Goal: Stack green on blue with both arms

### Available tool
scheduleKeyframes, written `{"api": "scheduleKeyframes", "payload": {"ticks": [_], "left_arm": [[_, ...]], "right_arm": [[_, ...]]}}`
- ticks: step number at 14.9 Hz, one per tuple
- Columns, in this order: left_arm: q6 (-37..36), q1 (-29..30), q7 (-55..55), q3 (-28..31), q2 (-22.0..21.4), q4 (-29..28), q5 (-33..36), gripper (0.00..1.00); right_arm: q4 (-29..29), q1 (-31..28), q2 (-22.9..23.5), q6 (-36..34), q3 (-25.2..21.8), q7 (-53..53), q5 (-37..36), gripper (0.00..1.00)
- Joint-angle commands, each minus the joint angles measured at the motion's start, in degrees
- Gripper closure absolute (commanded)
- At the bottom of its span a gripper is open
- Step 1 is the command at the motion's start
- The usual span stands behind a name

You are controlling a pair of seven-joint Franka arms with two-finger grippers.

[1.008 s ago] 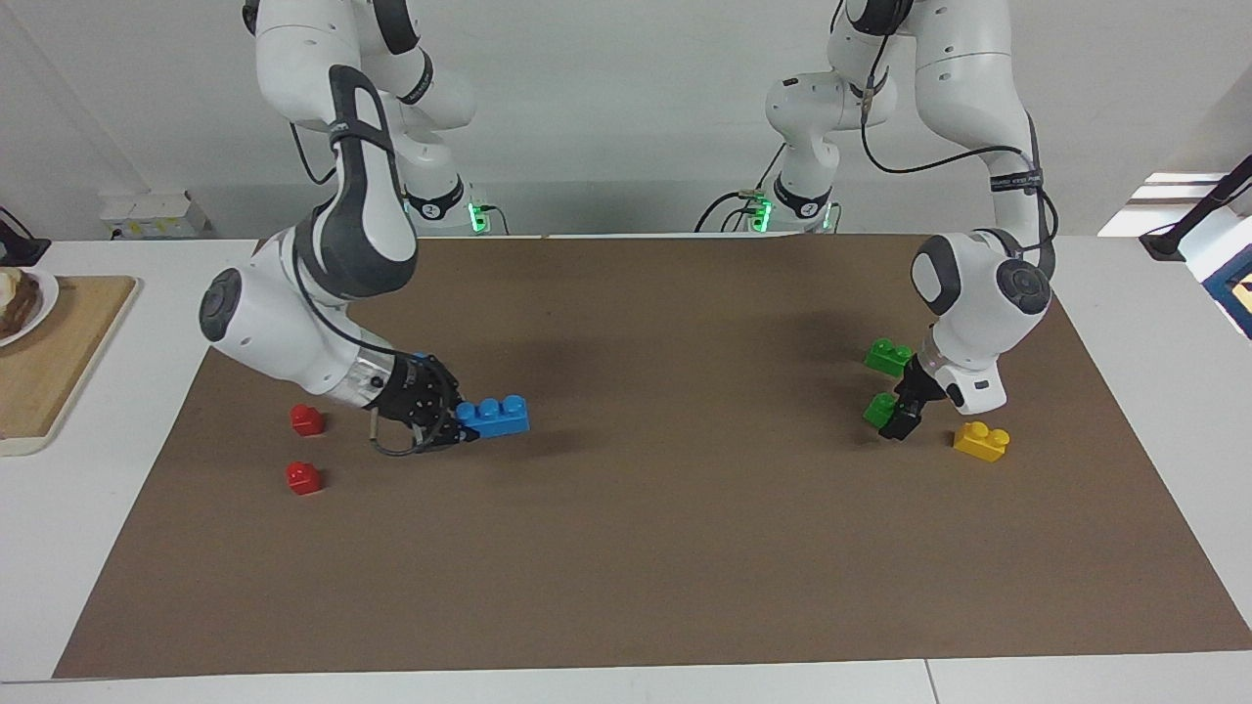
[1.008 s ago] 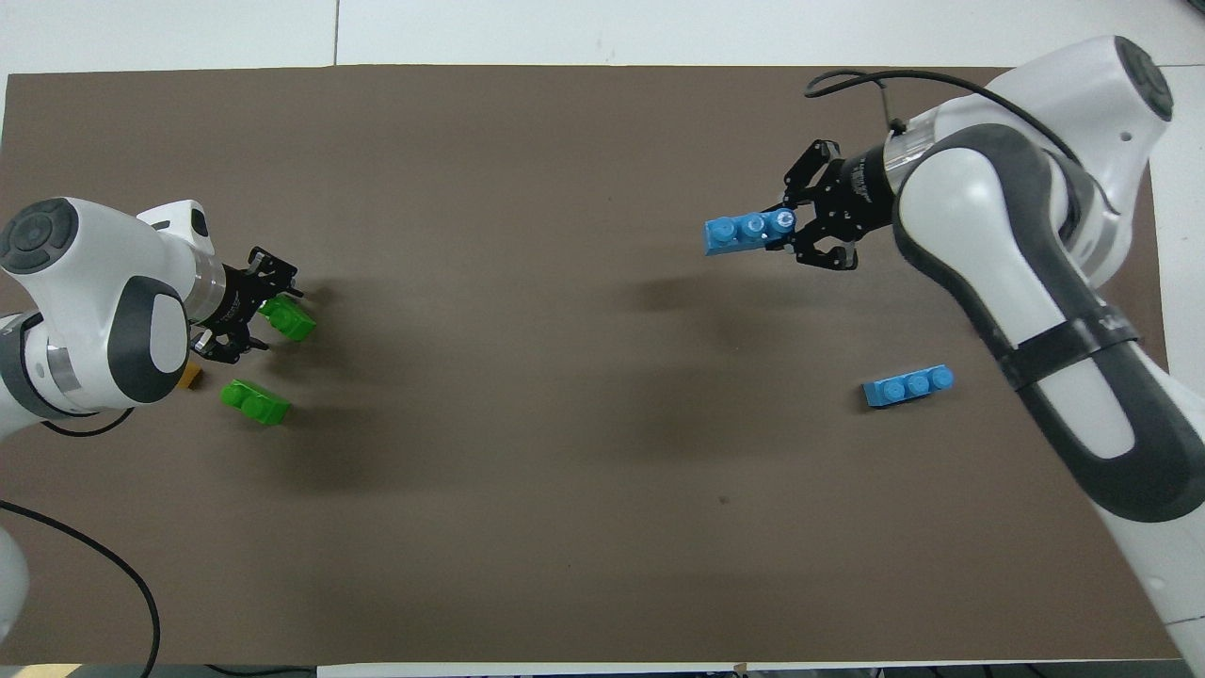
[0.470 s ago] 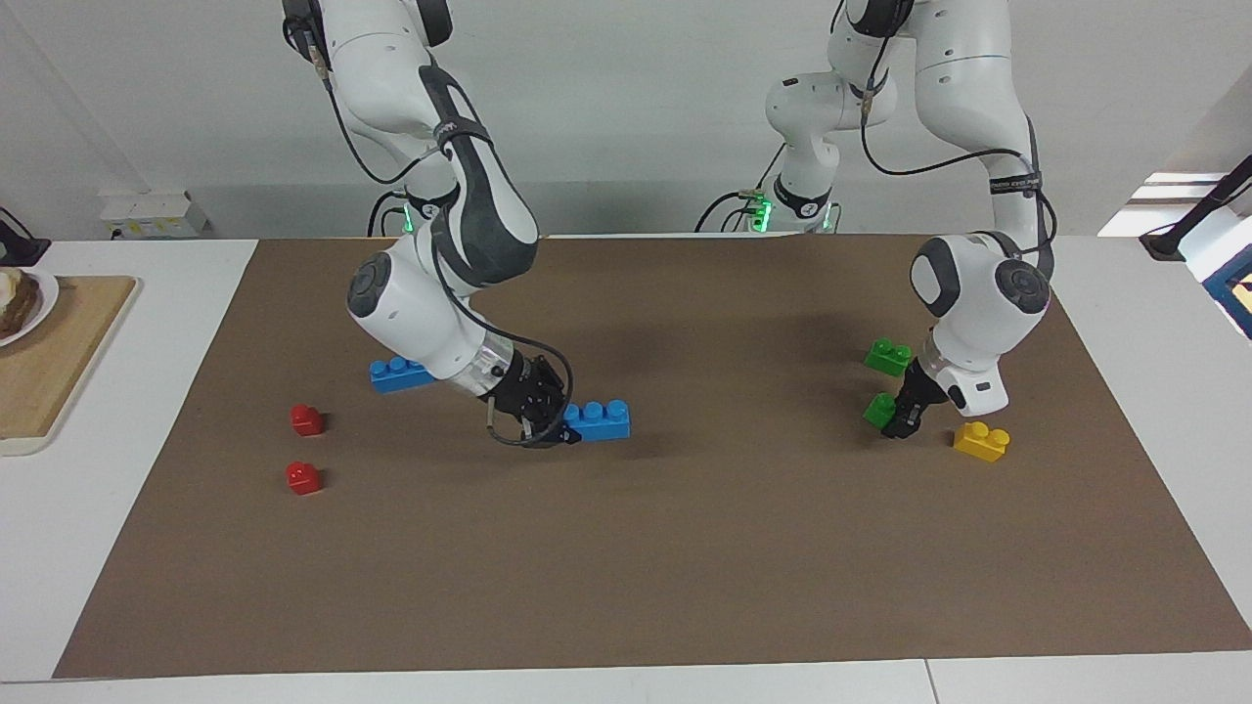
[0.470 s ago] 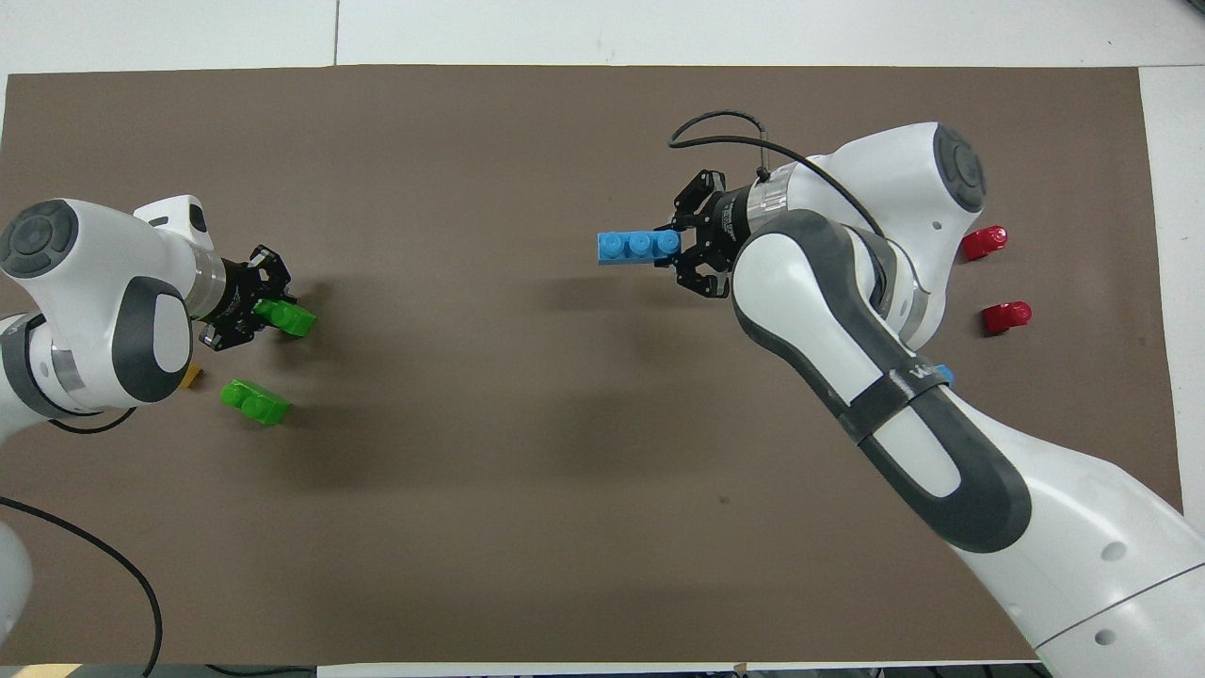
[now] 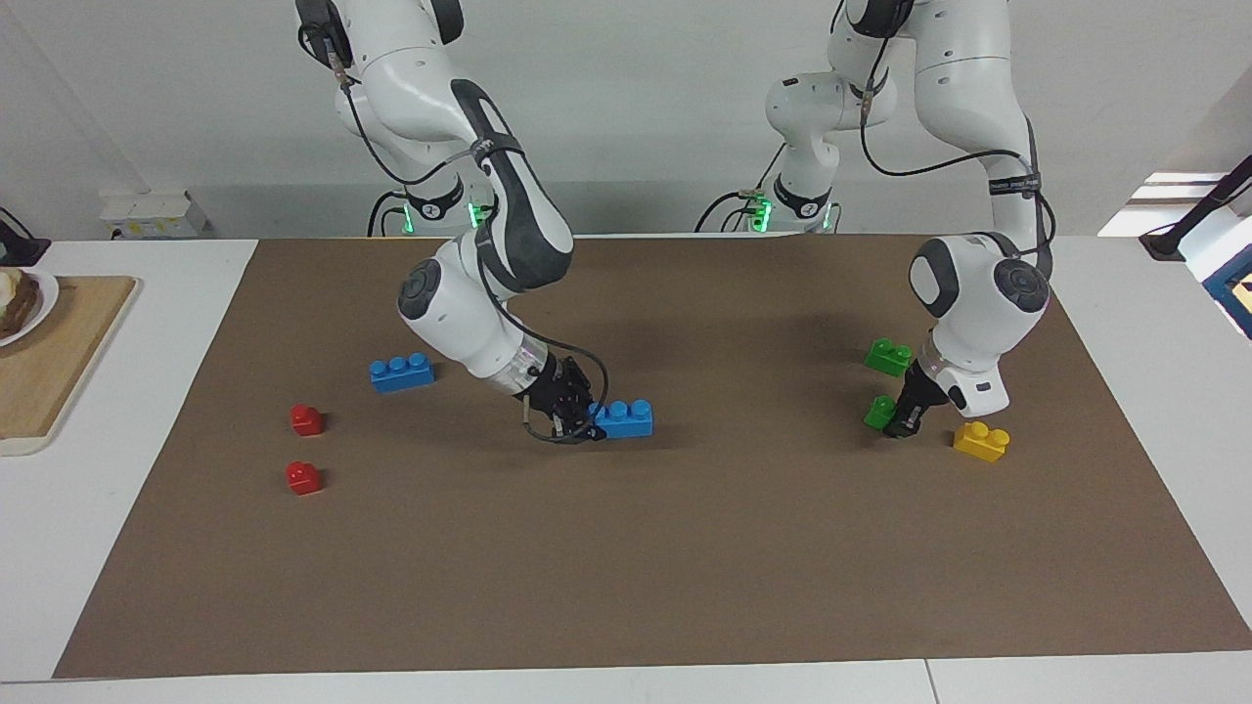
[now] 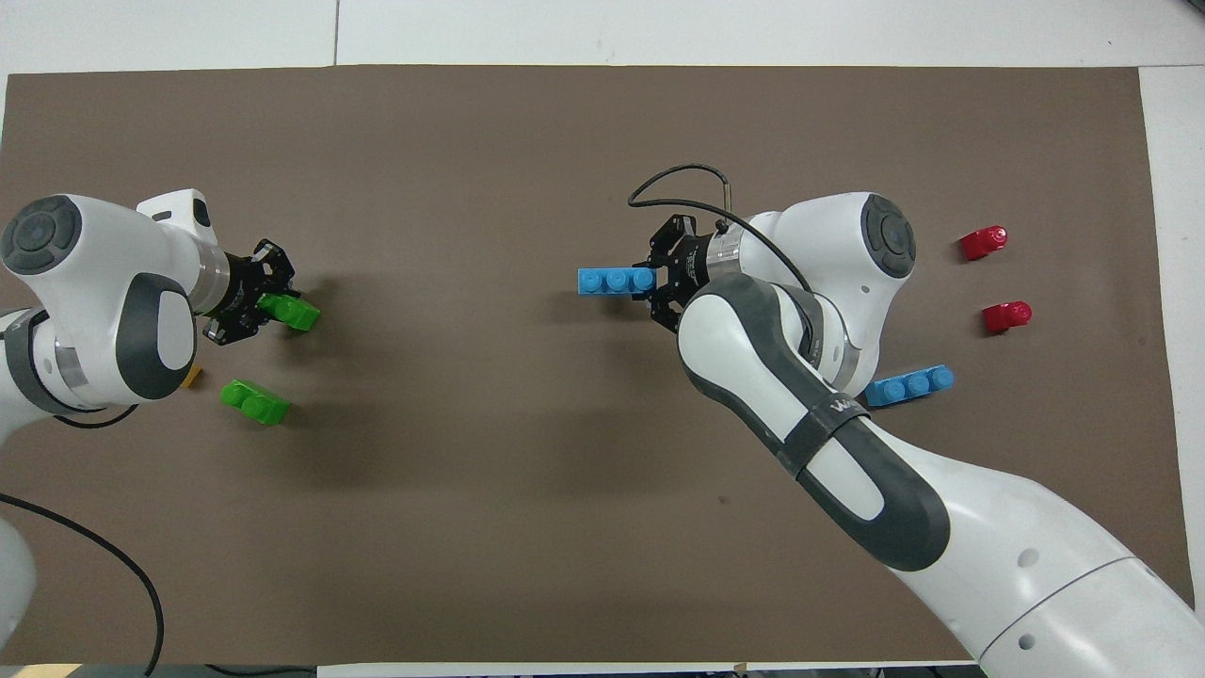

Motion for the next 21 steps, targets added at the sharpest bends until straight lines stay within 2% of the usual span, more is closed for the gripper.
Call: {"api": "scheduleKeyframes", "payload": {"ticks": [1,8,12,21], "left_arm": [[-5.0,-2.5,-6.3,0.4,-2.9,2.2,-0.9,1.00],[-14.2,-9.7,-29.5,0.1,-10.4,5.4,-0.5,1.00],[-16.8,-16.8,-41.4,0.1,-10.9,6.8,-0.2,1.00],[-15.0,-26.1,-58.0,0.0,-10.9,6.7,-0.2,1.00]], "right_arm": [[-2.2,0.5,-0.3,2.3,0.1,-2.1,2.0,1.00],[-2.5,2.3,1.7,4.4,0.1,-6.2,6.1,1.00],[-2.6,4.2,2.7,6.8,0.1,-7.7,9.4,1.00],[-2.7,3.8,3.8,7.3,0.1,-7.8,10.2,1.00]]}}
